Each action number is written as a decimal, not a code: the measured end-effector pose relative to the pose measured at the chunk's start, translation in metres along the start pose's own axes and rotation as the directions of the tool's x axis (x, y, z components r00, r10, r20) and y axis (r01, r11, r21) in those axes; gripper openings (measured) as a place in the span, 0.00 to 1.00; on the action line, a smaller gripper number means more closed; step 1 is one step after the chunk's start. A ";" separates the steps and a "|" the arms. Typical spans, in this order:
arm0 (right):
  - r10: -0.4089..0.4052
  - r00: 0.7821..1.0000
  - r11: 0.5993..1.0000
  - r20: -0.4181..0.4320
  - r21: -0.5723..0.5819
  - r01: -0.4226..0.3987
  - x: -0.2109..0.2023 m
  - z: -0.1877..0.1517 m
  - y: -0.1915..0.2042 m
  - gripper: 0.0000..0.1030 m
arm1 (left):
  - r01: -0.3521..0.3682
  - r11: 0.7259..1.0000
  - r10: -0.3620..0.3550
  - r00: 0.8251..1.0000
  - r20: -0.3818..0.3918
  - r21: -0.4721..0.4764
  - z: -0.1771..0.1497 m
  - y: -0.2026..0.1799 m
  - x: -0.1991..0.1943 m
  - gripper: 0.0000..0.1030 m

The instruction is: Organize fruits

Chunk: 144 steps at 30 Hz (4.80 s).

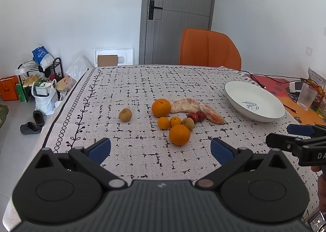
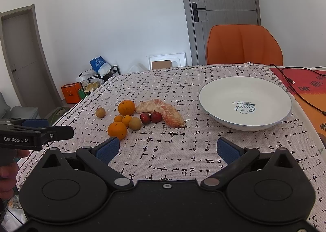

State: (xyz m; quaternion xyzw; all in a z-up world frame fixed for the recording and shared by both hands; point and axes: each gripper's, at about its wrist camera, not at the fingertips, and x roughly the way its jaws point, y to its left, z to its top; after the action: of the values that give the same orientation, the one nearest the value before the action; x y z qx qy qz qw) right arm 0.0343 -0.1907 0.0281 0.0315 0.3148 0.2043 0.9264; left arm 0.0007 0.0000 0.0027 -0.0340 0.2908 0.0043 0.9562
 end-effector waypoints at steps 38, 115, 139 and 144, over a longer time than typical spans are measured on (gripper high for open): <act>0.035 0.999 0.999 0.001 0.007 -0.035 0.020 0.001 -0.011 1.00 | 0.049 0.998 -0.050 0.998 0.033 0.028 0.005 -0.006 0.024 1.00; 0.190 0.974 0.976 -0.122 -0.082 -0.201 0.128 0.021 0.032 0.23 | 0.086 0.995 -0.089 0.995 -0.049 -0.051 0.013 0.045 0.086 0.34; 0.120 0.992 0.993 0.030 0.015 -0.120 0.073 0.025 -0.034 0.23 | 0.185 0.978 -0.186 0.982 0.001 0.098 0.045 -0.031 0.086 0.34; 0.104 0.993 0.994 0.049 0.029 -0.105 0.065 0.024 -0.046 0.23 | 0.204 0.970 -0.207 0.978 0.006 0.129 0.052 -0.045 0.089 0.34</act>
State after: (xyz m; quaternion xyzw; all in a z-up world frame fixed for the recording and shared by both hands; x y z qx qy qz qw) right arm 0.1119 -0.2056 0.0016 0.0674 0.2939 0.2468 0.9210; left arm 0.1053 -0.0423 -0.0008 -0.0024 0.2760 -0.1131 0.9545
